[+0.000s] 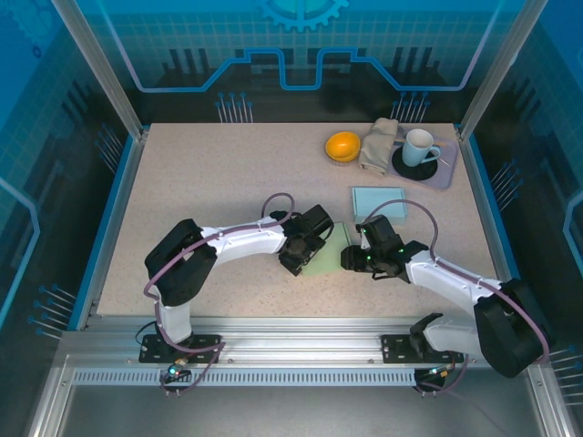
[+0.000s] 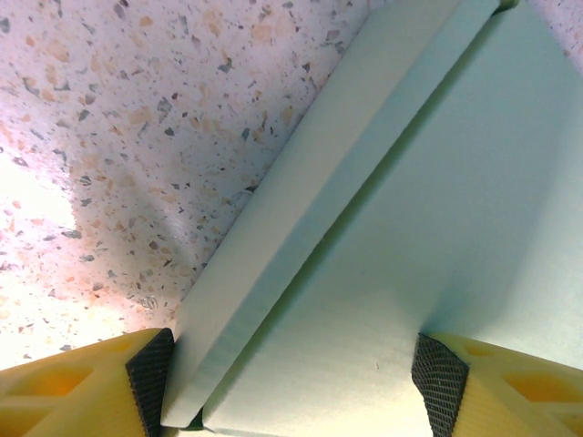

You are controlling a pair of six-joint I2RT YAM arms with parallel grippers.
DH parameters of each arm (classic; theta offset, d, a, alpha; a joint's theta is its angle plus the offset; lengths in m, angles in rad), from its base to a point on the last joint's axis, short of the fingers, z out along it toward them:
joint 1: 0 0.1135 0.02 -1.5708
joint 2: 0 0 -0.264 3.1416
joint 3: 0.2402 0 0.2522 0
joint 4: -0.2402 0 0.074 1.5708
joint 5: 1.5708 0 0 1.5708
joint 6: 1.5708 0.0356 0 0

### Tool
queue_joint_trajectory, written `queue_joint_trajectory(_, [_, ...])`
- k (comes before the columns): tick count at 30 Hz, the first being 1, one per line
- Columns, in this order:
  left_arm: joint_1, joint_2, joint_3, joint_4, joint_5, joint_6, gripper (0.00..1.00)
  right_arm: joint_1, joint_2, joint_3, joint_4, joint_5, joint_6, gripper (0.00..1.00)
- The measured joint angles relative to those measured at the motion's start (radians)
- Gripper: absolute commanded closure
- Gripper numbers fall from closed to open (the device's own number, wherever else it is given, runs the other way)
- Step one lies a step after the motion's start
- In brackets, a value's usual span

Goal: Fold the paper box

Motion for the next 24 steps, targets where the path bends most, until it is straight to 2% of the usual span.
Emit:
queue_joint_trajectory(10, [0.0,0.002,0.0,0.0,-0.001,0.0,0.27,0.0,-0.029,-0.067,0.088,0.005,-0.013,0.62])
queue_joint_trajectory(17, [0.005,0.005,0.0,0.008,-0.002,0.0,0.28,0.0,-0.058,-0.144,0.218,0.025,-0.014,0.66])
queue_joint_trajectory(24, [0.006,0.006,0.0,0.014,-0.003,-0.001,0.28,-0.001,-0.077,-0.212,0.341,0.043,-0.014,0.65])
